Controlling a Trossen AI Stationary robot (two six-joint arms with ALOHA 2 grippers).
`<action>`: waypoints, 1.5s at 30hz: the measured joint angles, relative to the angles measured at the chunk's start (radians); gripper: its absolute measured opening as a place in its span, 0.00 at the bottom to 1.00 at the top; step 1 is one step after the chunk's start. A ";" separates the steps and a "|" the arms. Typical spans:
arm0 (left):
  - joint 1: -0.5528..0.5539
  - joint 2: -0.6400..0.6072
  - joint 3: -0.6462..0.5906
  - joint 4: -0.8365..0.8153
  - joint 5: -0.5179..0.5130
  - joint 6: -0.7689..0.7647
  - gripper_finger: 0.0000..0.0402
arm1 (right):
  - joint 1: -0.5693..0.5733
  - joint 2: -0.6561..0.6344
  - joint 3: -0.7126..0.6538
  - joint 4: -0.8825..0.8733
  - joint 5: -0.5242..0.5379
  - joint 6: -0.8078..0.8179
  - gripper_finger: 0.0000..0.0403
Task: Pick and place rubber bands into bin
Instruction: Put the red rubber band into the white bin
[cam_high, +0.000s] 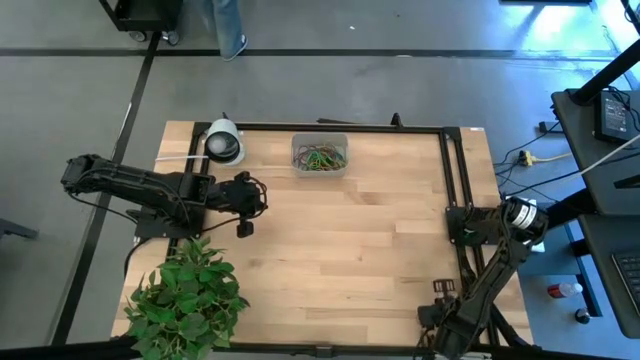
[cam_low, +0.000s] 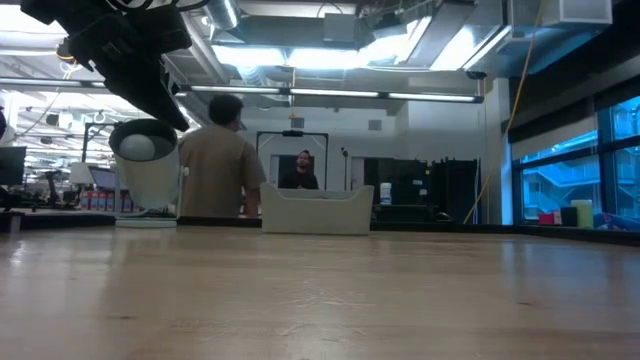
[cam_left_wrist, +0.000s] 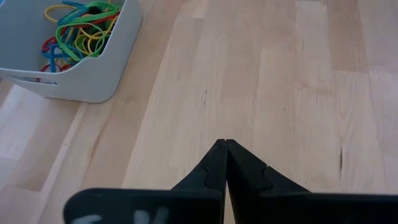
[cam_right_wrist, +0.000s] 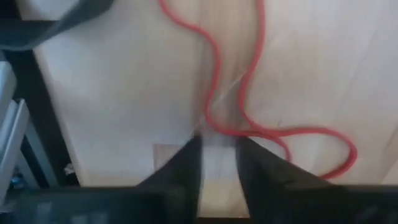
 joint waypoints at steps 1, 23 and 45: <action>0.000 0.000 0.000 0.000 0.000 0.002 0.00 | -0.008 0.002 0.005 -0.002 0.000 -0.001 0.16; 0.000 0.000 0.000 0.002 0.030 0.112 0.00 | -0.065 0.018 0.220 -0.143 0.054 0.101 0.00; 0.000 0.000 0.000 0.004 0.035 0.106 0.00 | -0.083 0.014 0.113 -0.015 0.135 0.039 0.26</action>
